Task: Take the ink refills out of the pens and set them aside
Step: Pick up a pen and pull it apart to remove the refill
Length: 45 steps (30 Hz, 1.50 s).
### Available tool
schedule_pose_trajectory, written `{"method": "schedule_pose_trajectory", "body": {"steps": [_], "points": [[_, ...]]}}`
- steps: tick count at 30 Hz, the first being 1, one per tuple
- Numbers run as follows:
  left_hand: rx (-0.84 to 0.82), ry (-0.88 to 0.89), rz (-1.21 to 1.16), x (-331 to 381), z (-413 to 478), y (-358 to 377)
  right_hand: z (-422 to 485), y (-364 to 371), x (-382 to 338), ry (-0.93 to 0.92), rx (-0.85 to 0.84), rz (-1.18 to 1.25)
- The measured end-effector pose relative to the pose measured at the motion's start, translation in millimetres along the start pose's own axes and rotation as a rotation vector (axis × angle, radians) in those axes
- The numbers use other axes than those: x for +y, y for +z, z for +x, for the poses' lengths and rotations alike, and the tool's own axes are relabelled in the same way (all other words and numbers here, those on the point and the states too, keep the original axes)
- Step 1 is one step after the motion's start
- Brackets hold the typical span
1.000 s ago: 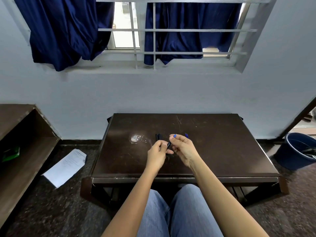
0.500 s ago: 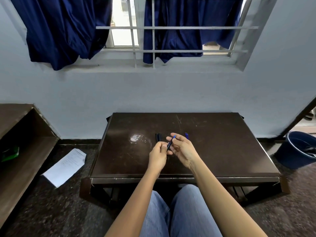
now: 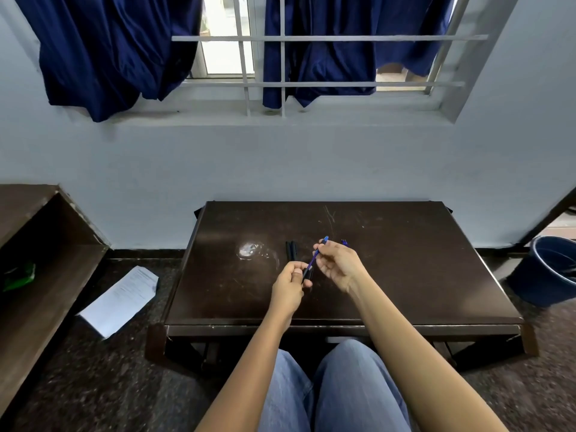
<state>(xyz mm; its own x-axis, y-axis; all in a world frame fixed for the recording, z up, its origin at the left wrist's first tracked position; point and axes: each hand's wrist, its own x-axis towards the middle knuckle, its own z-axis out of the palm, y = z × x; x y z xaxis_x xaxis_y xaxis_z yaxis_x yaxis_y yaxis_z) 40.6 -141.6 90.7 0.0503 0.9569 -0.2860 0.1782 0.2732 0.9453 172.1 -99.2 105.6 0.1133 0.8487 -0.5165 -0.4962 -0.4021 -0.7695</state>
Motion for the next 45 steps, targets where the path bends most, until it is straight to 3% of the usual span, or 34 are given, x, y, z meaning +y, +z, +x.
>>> {"method": "schedule_pose_trajectory", "body": {"steps": [5, 10, 19, 27, 30, 33, 37, 40, 45], "points": [[0.020, -0.057, -0.046, -13.5, 12.9, -6.4, 36.1, 5.4, -7.0, -0.024, 0.150, -0.098], [0.070, -0.120, -0.099, -24.5, 31.5, -8.6, 76.8, 1.7, 20.6, -0.044, 0.325, -0.616], [0.108, -0.187, -0.127, -39.6, 69.0, -12.1, 108.8, 19.3, 53.5, -0.023, 0.273, -1.085], [0.119, -0.245, -0.121, -54.0, 90.1, -11.6, 131.2, 24.0, 59.4, -0.027, 0.251, -1.296], [0.118, -0.249, -0.144, -55.8, 92.1, -10.3, 132.8, 23.1, 57.5, -0.038, 0.269, -1.269], [0.128, -0.233, -0.167, -54.5, 93.7, -7.9, 131.5, 22.4, 58.0, -0.102, 0.288, -1.021], [0.142, -0.230, -0.149, -56.1, 117.1, -5.5, 121.7, 30.3, 59.5, 0.088, 0.154, -0.619], [0.134, -0.212, -0.127, -55.2, 119.7, -2.2, 109.6, 31.7, 57.1, 0.182, 0.039, -0.524], [0.122, -0.230, -0.162, -57.2, 117.2, 4.5, 126.1, 37.3, 49.5, 0.168, 0.127, -0.433]]}}
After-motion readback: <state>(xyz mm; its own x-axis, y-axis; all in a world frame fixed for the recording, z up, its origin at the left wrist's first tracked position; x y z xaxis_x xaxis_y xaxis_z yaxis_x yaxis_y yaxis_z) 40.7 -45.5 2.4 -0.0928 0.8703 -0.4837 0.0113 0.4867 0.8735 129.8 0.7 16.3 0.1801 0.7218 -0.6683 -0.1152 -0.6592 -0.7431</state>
